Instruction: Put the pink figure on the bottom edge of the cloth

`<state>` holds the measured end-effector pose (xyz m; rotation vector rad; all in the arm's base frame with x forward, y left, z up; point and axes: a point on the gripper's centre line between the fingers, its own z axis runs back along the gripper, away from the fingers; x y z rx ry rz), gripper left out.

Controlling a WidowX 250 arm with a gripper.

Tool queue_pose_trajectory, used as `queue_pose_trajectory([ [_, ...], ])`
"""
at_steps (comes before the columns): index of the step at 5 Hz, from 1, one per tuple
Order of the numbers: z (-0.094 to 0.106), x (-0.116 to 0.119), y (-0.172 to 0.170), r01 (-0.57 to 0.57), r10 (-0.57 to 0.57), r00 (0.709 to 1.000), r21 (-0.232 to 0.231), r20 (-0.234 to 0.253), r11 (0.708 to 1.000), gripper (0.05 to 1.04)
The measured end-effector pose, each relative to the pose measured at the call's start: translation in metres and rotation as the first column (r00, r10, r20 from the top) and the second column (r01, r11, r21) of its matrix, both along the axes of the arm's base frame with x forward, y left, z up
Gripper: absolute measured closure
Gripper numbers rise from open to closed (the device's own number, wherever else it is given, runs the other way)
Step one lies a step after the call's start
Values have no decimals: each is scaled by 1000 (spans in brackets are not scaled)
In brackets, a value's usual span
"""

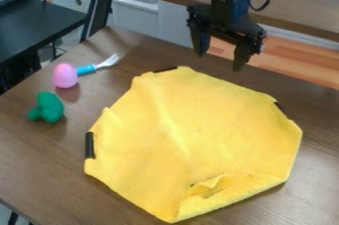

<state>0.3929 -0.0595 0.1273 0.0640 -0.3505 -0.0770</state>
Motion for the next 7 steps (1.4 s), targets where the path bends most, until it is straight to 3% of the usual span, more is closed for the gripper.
queue_pose_trajectory([
  [2, -35, -12, 19, -5, 9, 997, 42, -75, 999, 82],
  [3, -41, -19, 61, -46, 50, 998, 87, -44, 995, 82],
  [4, -52, -30, 102, -73, 78, 996, 95, -51, 993, 82],
  [5, -30, -41, 143, -124, 124, 992, 36, 4, 992, 82],
  [6, -26, -43, 164, -137, 137, 990, -21, 21, 990, 82],
  [7, -36, -41, 185, -154, 154, 988, -55, -5, 987, 82],
])
